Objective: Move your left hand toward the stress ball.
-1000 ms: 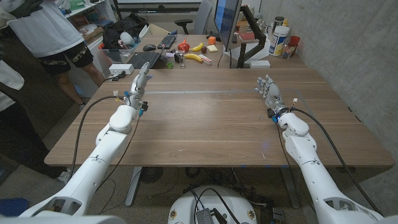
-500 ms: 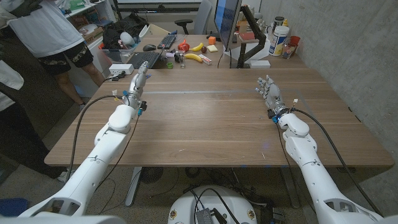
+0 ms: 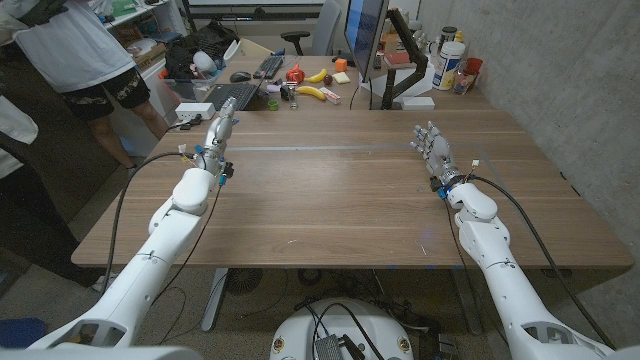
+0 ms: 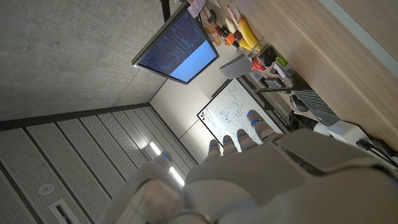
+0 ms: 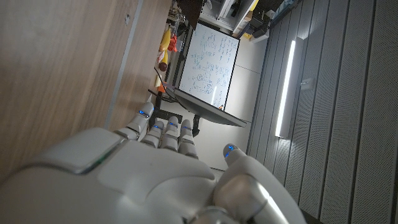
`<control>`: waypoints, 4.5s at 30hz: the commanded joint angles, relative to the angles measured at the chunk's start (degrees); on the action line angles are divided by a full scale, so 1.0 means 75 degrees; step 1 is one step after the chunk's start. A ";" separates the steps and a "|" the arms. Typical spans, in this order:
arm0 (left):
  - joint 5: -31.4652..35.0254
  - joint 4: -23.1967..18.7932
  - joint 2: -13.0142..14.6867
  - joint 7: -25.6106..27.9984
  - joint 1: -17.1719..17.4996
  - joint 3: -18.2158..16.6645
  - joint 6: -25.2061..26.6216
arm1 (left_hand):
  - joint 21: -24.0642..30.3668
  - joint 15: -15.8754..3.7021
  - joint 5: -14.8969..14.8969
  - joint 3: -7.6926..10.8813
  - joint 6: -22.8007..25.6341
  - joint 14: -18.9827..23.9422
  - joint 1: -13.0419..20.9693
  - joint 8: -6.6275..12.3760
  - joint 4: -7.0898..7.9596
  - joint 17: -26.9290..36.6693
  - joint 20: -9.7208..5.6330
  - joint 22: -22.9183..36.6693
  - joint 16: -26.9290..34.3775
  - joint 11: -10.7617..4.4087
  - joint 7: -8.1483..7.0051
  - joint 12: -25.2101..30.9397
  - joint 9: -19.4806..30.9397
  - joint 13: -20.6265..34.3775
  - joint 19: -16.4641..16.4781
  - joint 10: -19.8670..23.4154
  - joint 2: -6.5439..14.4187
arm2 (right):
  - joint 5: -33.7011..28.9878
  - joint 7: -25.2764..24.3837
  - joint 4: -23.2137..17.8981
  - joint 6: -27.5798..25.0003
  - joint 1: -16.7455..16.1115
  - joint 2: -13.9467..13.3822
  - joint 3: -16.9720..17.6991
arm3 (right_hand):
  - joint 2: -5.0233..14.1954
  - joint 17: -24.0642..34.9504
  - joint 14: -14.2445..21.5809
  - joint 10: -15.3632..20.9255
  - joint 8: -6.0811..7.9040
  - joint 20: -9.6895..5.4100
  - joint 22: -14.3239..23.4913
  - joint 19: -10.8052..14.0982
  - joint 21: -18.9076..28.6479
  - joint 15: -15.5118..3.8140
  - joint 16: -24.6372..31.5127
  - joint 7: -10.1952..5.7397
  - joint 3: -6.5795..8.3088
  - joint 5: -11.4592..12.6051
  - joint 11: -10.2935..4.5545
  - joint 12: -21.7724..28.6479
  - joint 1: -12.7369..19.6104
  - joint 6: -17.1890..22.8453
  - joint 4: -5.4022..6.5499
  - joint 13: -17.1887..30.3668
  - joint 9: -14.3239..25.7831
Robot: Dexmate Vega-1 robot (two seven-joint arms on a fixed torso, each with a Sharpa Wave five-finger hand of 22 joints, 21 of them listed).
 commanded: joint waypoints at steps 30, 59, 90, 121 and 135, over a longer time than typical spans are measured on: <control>0.1030 -0.0273 0.0383 0.0563 0.0140 -0.0255 0.0383 | 0.0053 -0.0120 0.0027 0.0149 0.0065 -0.0610 0.0095 0.0029 -0.0007 0.0028 0.0123 0.0001 -0.0010 -0.0139 -0.0105 -0.0012 0.0020 0.0028 -0.1074 -0.0161 0.0907 | -0.0064 -0.0051 -0.0204 0.0048 -0.0159 0.0037 -0.0009 | 0.0940 0.0038 -0.0041 0.0082 0.0036 -0.0395 0.0016 0.0041 -0.0078 0.0006 0.0049 0.0007 0.0080 0.0015 -0.0011 0.0061 -0.0011 0.0049 -0.0011 0.0037 0.0042; 0.1624 -0.0348 0.0638 0.0844 0.0118 -0.0322 0.0826 | 0.0021 -0.0065 0.0018 0.0231 0.0099 -0.0667 0.0122 0.0012 -0.0015 0.0033 0.0541 -0.0001 -0.0038 -0.0233 -0.0256 -0.0017 0.0023 0.0031 -0.1263 -0.0132 0.0891 | -0.0082 -0.0064 -0.0184 0.0096 -0.0170 0.0045 -0.0050 | 0.0936 0.0037 -0.0046 0.0078 0.0034 -0.0389 0.0017 0.0052 -0.0112 0.0000 0.0045 0.0008 0.0079 0.0013 -0.0015 0.0057 -0.0013 0.0053 -0.0012 0.0037 0.0042; 0.2630 -0.0502 0.1064 0.1261 0.0092 -0.0175 0.1673 | -0.0032 -0.0007 0.0001 0.0554 0.0248 -0.0699 0.0375 0.0042 -0.0126 0.0013 0.0668 -0.0008 -0.0084 -0.0338 -0.0595 -0.0011 0.0020 0.0030 -0.1508 -0.0081 0.0942 | -0.0077 -0.0121 -0.0148 0.0142 -0.0197 0.0052 -0.0072 | 0.0934 0.0036 -0.0041 0.0084 0.0035 -0.0384 0.0018 0.0068 -0.0143 0.0009 0.0045 0.0013 0.0074 0.0013 -0.0017 0.0057 -0.0015 0.0063 -0.0011 0.0037 0.0043; 0.3185 -0.0366 0.1430 0.1241 -0.0194 0.0153 0.2614 | -0.0119 0.0122 -0.0070 0.1183 0.0260 -0.0781 0.0975 0.0059 -0.0295 -0.0002 0.0827 -0.0020 -0.0125 -0.0362 -0.0841 -0.0021 0.0040 0.0055 -0.1805 -0.0165 0.0943 | -0.0109 -0.0163 -0.0113 0.0180 -0.0157 0.0029 -0.0111 | 0.0933 0.0036 -0.0043 0.0079 0.0030 -0.0384 0.0019 0.0075 -0.0170 0.0005 0.0043 0.0010 0.0072 0.0014 -0.0016 0.0053 -0.0015 0.0056 -0.0011 0.0037 0.0042; 0.3242 -0.0234 0.1555 0.1168 -0.0308 0.0318 0.2813 | -0.0127 0.0110 -0.0111 0.1317 0.0283 -0.0795 0.1067 0.0066 -0.0259 0.0019 0.0854 -0.0016 -0.0117 -0.0361 -0.0868 0.0000 0.0049 0.0068 -0.1858 -0.0145 0.0924 | -0.0117 -0.0161 -0.0039 0.0191 -0.0104 0.0030 -0.0143 | 0.0931 0.0036 -0.0044 0.0090 0.0032 -0.0391 0.0019 0.0077 -0.0185 0.0001 0.0042 0.0010 0.0069 0.0014 -0.0018 0.0057 -0.0016 0.0062 -0.0011 0.0037 0.0042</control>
